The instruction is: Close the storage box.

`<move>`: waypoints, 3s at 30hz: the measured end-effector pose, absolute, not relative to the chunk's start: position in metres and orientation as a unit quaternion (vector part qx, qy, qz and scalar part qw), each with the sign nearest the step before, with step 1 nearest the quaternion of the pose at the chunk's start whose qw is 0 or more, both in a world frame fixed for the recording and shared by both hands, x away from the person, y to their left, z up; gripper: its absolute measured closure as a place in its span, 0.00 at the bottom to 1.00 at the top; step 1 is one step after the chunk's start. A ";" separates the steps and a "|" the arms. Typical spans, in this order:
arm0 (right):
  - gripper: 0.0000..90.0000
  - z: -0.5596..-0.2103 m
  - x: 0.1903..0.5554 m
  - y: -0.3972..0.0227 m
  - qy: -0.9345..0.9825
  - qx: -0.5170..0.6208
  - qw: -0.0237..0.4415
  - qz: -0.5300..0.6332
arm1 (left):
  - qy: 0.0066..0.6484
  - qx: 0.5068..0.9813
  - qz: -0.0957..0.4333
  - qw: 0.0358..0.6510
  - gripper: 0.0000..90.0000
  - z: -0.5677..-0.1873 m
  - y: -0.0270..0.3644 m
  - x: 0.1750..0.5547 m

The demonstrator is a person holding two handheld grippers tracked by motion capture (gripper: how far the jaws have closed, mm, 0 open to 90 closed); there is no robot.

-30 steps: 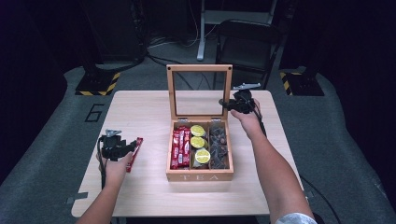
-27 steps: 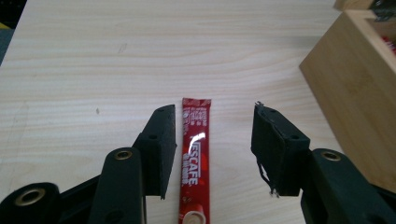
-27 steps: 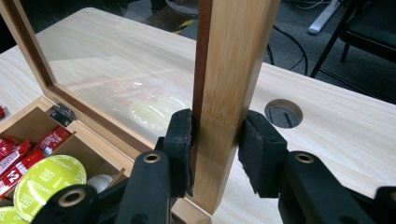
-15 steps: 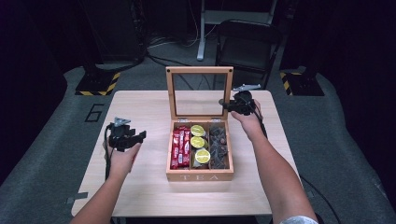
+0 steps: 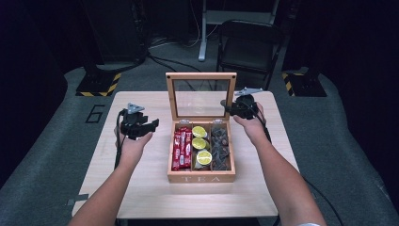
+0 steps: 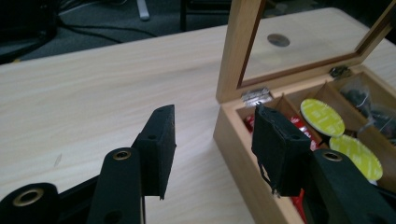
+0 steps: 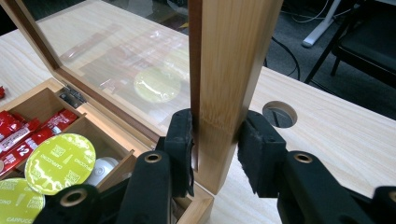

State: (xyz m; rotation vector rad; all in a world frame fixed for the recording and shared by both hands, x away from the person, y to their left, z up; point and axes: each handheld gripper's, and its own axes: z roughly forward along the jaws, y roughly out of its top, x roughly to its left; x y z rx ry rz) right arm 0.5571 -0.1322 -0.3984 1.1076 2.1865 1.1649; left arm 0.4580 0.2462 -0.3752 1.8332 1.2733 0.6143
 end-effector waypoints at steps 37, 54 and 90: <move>0.70 -0.406 0.533 -0.137 0.775 0.395 0.212 0.445 | 0.438 0.721 0.278 0.459 0.70 -0.316 0.199 0.481; 0.62 -0.403 0.516 -0.142 0.760 0.405 0.197 0.468 | 0.425 0.721 0.279 0.471 0.70 -0.327 0.202 0.460; 0.50 -0.379 0.428 -0.151 0.767 0.339 0.203 0.506 | 0.405 0.737 0.245 0.483 0.69 -0.375 0.212 0.395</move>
